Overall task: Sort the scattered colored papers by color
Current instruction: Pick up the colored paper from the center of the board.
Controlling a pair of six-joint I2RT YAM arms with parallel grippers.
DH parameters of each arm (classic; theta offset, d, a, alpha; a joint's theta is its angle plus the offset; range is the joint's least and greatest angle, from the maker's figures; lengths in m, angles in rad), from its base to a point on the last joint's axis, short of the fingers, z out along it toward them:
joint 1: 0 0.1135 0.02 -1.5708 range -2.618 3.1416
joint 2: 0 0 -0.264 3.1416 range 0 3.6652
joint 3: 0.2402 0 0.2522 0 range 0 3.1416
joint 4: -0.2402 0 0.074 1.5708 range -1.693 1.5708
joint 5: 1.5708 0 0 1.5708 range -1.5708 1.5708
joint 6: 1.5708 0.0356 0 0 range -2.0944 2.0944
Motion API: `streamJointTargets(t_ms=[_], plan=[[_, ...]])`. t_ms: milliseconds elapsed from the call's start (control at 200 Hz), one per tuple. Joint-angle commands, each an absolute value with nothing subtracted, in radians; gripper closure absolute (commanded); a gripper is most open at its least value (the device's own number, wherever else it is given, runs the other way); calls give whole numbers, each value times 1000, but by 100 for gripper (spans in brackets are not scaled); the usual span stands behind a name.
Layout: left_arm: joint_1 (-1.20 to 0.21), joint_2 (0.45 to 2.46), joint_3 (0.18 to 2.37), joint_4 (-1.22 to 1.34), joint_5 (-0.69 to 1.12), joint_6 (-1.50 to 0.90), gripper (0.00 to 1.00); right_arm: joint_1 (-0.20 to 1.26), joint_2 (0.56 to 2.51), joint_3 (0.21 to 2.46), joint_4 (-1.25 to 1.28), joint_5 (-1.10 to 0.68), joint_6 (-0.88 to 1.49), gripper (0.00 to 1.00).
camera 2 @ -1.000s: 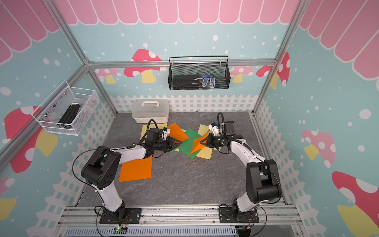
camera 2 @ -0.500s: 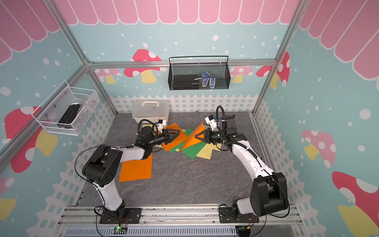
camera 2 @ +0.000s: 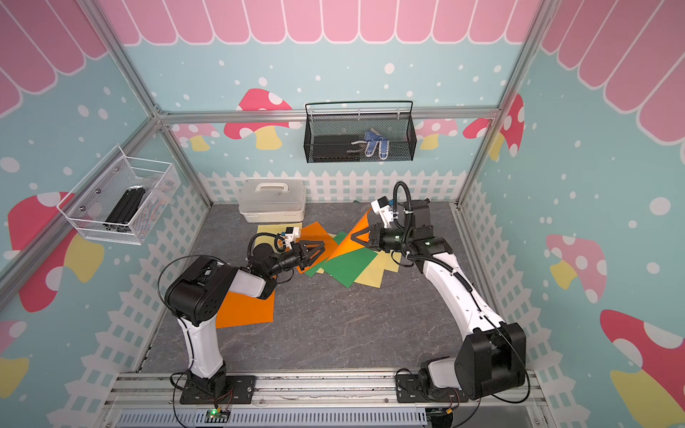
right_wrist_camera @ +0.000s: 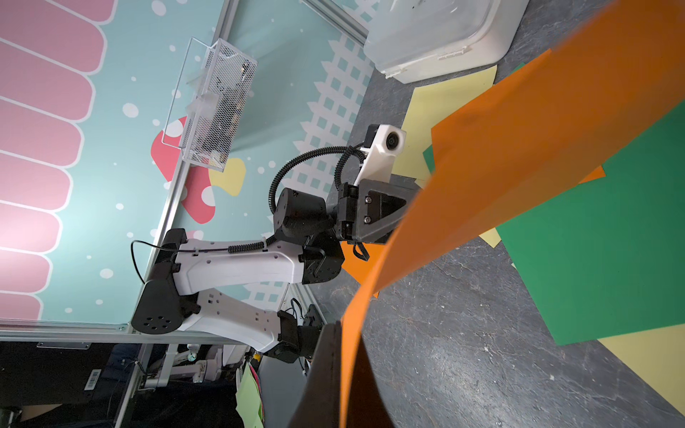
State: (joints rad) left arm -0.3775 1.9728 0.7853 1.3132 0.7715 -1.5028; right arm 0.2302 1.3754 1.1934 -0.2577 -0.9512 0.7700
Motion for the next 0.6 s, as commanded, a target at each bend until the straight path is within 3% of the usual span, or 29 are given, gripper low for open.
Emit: streamJointTargets(t_ms=[0, 595], plan=[[-389, 1944, 817, 1416, 772, -1569, 60, 241, 1389, 1221, -200, -956, 808, 100], [-404, 1963, 872, 1416, 744, -1656, 56, 276, 1372, 1239, -97, -971, 832, 100]])
